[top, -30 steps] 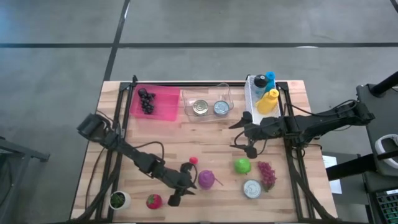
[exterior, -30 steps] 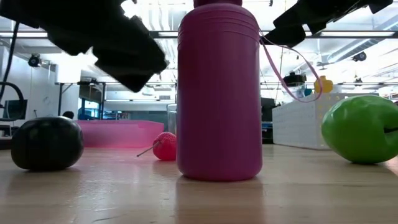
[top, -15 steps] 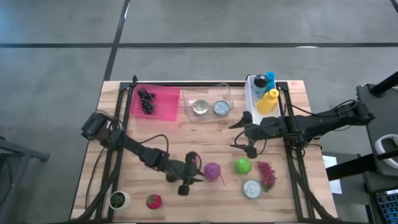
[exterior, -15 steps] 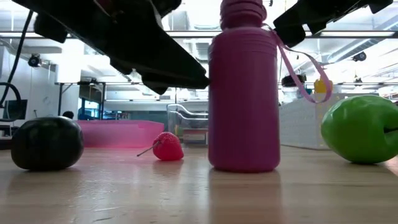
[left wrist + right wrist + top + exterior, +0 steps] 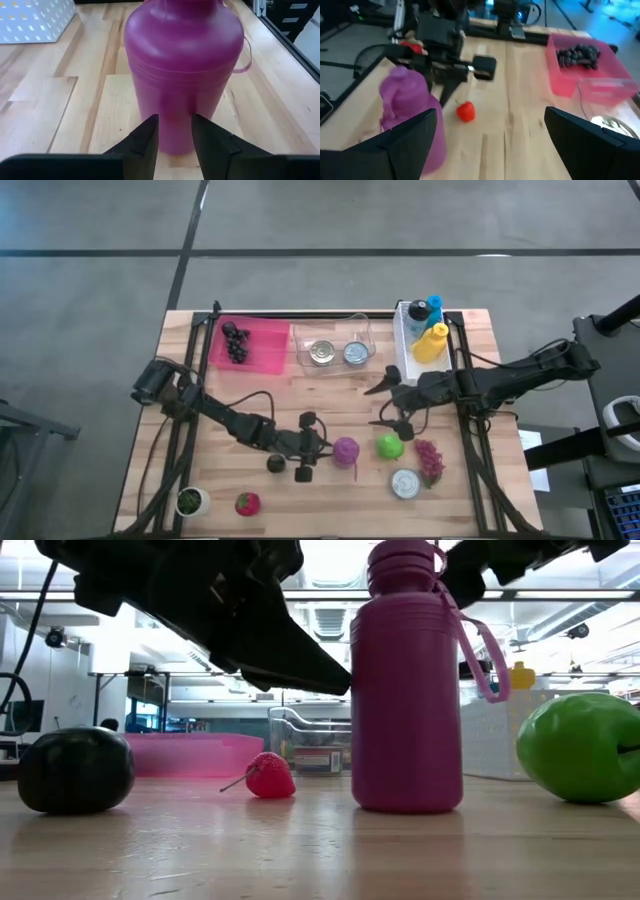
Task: Pick & Place Food Item
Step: Put the purple water bottle into the white bin
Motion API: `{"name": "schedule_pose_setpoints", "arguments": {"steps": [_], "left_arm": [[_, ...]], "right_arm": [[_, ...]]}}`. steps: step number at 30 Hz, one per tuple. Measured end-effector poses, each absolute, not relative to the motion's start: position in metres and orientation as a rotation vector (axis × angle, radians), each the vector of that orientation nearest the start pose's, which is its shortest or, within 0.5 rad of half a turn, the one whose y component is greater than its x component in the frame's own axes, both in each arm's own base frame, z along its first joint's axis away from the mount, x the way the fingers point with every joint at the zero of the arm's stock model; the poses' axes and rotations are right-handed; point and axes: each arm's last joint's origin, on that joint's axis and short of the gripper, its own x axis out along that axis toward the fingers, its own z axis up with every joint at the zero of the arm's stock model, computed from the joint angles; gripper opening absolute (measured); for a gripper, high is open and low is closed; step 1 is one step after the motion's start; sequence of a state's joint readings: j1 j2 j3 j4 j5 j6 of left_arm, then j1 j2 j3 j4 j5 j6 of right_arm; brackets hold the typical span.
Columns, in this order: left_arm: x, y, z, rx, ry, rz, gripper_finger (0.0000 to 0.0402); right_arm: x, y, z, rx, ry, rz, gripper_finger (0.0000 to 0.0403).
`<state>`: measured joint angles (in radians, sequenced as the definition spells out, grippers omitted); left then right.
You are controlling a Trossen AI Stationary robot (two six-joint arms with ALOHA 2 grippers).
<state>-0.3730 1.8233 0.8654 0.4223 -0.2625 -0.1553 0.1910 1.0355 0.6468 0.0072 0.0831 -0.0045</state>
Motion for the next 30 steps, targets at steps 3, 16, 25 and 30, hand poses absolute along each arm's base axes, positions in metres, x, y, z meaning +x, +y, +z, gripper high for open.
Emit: {"name": "schedule_pose_setpoints", "arguments": {"steps": [3, 16, 25, 30], "left_arm": [[0.337, -0.123, 0.144, 0.015, 0.515, -0.065, 0.0122], [0.336, -0.123, 0.144, 0.015, 0.517, -0.065, 0.0122], [0.336, -0.123, 0.144, 0.015, 0.518, -0.065, 0.0122], [0.336, -0.123, 0.144, 0.016, 0.520, -0.065, 0.0122]], "right_arm": [[0.229, 0.046, 0.256, -0.063, 0.339, 0.155, 0.0366], [0.255, 0.059, 0.242, -0.011, 0.287, 0.362, 0.0366], [0.275, 0.076, 0.238, -0.018, 0.320, 0.433, 0.0366], [0.287, 0.079, 0.236, -0.039, 0.327, 0.439, 0.0366]]}}
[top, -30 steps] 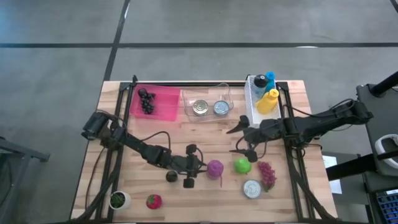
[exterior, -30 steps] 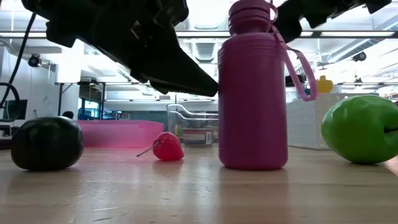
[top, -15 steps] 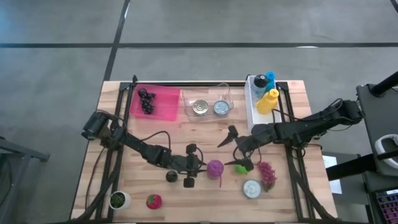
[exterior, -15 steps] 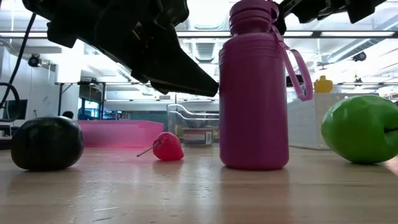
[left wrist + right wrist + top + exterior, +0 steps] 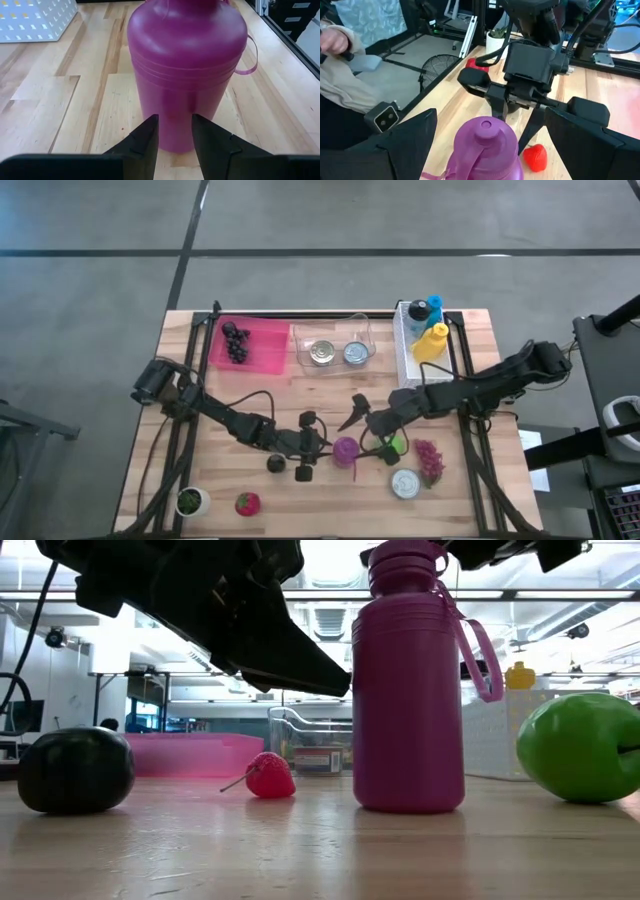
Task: Pick & Place Food Item
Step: Put the purple water bottle into the white bin
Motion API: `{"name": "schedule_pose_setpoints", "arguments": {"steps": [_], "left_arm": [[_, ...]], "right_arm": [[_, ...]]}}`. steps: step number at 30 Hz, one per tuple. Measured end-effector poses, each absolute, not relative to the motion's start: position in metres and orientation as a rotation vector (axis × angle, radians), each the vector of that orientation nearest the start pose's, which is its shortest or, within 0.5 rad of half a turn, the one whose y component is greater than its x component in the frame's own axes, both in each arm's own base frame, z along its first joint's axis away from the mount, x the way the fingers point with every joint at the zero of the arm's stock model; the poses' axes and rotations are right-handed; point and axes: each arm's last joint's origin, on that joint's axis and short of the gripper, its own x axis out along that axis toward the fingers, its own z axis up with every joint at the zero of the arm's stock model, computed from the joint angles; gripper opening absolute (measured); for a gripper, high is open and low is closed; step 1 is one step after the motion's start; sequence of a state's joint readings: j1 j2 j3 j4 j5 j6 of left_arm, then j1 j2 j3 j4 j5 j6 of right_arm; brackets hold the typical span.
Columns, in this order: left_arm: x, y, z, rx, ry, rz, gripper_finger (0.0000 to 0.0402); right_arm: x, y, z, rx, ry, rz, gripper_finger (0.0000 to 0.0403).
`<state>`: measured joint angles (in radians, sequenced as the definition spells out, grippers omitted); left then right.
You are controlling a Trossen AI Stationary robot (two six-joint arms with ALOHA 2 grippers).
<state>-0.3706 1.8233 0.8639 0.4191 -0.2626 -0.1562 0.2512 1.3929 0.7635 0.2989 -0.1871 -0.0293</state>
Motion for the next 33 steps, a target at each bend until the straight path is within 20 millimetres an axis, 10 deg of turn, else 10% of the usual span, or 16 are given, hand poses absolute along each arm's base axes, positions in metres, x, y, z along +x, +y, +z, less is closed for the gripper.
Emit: {"name": "schedule_pose_setpoints", "arguments": {"steps": [33], "left_arm": [[0.3360, -0.1226, 0.1433, 0.013, 0.524, -0.064, 0.0122]], "right_arm": [[0.2902, 0.0810, 0.2332, -0.054, 0.338, 0.480, 0.0217]]}}
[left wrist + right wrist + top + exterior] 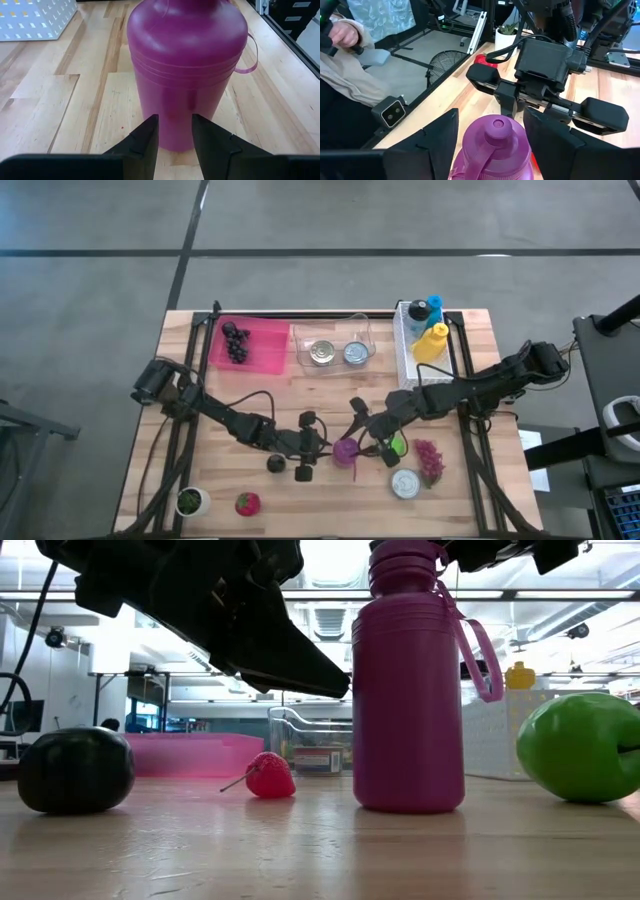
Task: Pick & Place Food Item
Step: Put the purple water bottle into the white bin
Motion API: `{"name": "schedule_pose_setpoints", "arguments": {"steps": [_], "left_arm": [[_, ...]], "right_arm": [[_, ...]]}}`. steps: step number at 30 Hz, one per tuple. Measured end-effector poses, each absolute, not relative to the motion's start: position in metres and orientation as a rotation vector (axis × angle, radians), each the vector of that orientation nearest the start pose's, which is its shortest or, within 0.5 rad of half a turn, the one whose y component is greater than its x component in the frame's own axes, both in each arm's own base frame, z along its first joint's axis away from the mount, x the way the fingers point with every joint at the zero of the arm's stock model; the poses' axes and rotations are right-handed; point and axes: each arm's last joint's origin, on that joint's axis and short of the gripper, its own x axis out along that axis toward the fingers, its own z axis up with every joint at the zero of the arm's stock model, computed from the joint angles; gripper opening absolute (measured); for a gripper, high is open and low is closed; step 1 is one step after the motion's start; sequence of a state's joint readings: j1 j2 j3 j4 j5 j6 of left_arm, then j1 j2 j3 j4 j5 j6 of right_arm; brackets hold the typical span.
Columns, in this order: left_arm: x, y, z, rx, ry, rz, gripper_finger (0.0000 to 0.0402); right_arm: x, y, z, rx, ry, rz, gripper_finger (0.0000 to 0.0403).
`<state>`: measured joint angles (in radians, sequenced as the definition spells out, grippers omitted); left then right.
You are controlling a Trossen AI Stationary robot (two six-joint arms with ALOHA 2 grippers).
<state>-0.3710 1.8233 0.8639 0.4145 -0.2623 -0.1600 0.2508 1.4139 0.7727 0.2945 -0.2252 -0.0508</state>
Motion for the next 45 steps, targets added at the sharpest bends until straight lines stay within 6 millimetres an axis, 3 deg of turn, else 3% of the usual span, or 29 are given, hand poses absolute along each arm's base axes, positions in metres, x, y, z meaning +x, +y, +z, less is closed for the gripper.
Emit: {"name": "schedule_pose_setpoints", "arguments": {"steps": [11, 25, 38, 45], "left_arm": [[0.336, -0.123, 0.143, 0.014, 0.524, -0.064, 0.0122], [0.336, -0.122, 0.143, 0.017, 0.525, -0.065, 0.0122], [0.336, -0.122, 0.144, 0.018, 0.524, -0.065, 0.0122], [0.331, -0.121, 0.154, 0.025, 0.536, -0.065, 0.0122]], "right_arm": [[0.291, 0.079, 0.230, -0.072, 0.370, 0.414, 0.0174], [0.291, 0.079, 0.230, -0.076, 0.364, 0.415, 0.0061], [0.290, 0.079, 0.231, -0.072, 0.363, 0.414, 0.0061], [0.284, 0.077, 0.239, -0.070, 0.353, 0.414, 0.0060]]}}
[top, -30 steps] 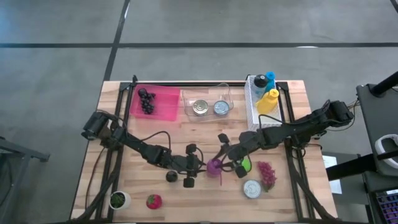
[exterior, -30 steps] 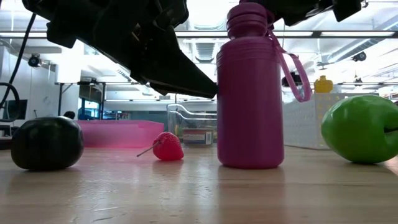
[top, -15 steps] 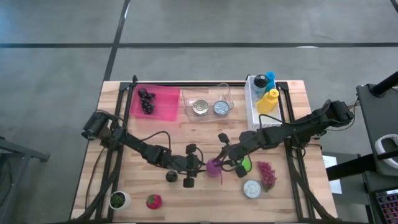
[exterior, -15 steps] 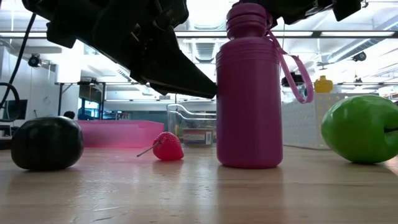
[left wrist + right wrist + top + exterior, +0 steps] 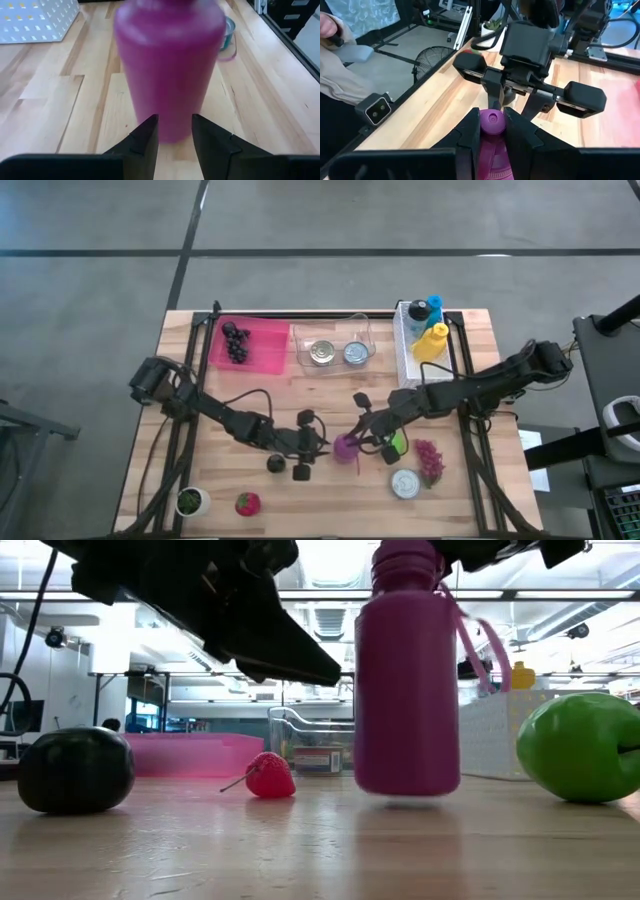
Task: Pick & Place Food Item
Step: Put the purple water bottle into the white bin
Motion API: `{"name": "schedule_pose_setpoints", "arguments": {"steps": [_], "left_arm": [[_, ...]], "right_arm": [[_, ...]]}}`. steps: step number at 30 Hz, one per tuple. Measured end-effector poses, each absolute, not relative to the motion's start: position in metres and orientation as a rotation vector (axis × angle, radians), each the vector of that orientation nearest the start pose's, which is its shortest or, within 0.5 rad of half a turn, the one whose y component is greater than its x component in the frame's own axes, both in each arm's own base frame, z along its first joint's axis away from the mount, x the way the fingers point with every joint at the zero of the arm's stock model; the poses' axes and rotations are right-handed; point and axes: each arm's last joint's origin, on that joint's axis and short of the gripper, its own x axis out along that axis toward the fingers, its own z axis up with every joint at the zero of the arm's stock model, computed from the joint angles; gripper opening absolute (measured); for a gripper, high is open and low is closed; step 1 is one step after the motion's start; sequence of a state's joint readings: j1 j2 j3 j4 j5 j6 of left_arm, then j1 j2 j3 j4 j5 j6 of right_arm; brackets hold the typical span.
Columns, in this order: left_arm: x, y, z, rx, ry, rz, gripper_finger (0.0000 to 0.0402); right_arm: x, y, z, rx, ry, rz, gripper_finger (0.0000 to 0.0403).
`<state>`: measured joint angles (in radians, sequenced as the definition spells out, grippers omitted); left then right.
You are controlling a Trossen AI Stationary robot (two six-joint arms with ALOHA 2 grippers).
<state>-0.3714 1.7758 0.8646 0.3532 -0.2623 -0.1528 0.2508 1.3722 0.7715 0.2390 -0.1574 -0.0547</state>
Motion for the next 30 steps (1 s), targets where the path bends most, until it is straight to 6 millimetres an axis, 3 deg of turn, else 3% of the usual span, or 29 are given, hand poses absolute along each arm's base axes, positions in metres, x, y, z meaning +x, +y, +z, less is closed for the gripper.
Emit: {"name": "schedule_pose_setpoints", "arguments": {"steps": [11, 16, 30], "left_arm": [[0.315, -0.115, 0.188, 0.026, 0.543, -0.065, 0.0122], [0.311, -0.113, 0.198, 0.021, 0.528, -0.066, 0.0122], [0.309, -0.113, 0.198, 0.025, 0.546, -0.064, 0.0122]], "right_arm": [[0.261, 0.071, 0.269, -0.038, 0.297, 0.385, 0.0059], [0.239, 0.061, 0.288, -0.035, 0.281, 0.227, 0.0059], [0.165, 0.024, 0.348, 0.032, 0.275, -0.419, 0.0059]]}}
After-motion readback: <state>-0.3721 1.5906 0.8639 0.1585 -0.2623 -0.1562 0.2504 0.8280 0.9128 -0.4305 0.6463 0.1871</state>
